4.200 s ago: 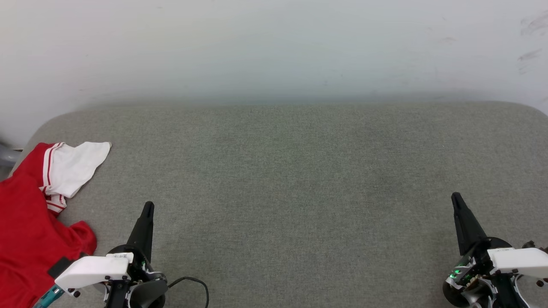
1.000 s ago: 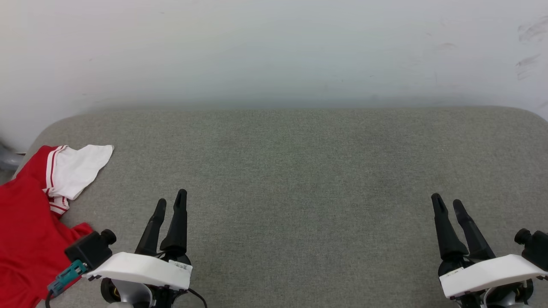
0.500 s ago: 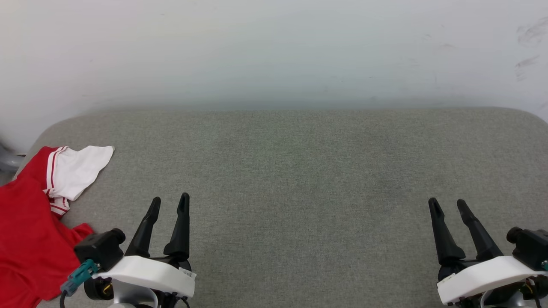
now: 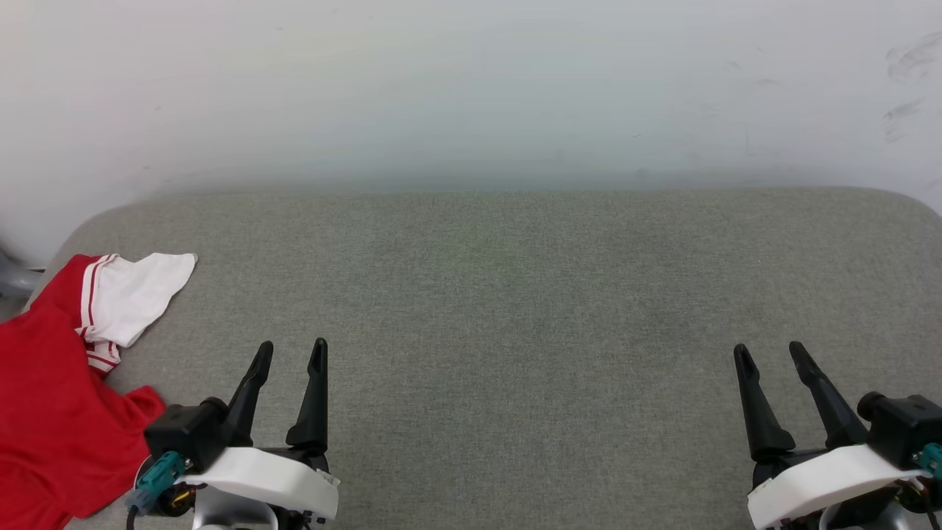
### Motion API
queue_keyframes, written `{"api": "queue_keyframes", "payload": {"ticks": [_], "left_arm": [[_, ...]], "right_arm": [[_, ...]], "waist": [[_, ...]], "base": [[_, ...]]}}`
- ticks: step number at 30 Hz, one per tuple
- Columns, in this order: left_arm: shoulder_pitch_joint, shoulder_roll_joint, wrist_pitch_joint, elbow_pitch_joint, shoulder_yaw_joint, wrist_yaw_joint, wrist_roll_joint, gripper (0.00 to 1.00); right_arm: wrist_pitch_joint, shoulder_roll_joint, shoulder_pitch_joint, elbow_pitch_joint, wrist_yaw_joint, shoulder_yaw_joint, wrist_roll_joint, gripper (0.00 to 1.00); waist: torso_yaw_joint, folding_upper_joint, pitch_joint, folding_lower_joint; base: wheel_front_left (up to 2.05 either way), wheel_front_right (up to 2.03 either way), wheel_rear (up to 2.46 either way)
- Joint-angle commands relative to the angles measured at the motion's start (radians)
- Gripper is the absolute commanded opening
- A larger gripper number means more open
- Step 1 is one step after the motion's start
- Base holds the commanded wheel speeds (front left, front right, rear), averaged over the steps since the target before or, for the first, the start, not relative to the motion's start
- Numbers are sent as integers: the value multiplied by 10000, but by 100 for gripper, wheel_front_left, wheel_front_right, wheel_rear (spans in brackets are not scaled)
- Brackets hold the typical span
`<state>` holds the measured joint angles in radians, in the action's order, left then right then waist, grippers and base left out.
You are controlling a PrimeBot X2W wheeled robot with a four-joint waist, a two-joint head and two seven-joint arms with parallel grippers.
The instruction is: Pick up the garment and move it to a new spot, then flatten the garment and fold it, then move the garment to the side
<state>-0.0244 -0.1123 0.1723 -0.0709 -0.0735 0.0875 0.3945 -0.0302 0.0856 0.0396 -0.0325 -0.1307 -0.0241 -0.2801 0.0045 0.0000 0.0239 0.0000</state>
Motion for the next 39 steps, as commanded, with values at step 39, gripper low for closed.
{"api": "queue_keyframes", "payload": {"ticks": [39], "left_arm": [[10, 312, 877, -402, 322, 355, -2473, 100]], "right_arm": [[-468, -359, 308, -420, 1, 12, 1871, 100]], "waist": [[984, 0, 3, 0]], "base": [[0, 0, 0]]}}
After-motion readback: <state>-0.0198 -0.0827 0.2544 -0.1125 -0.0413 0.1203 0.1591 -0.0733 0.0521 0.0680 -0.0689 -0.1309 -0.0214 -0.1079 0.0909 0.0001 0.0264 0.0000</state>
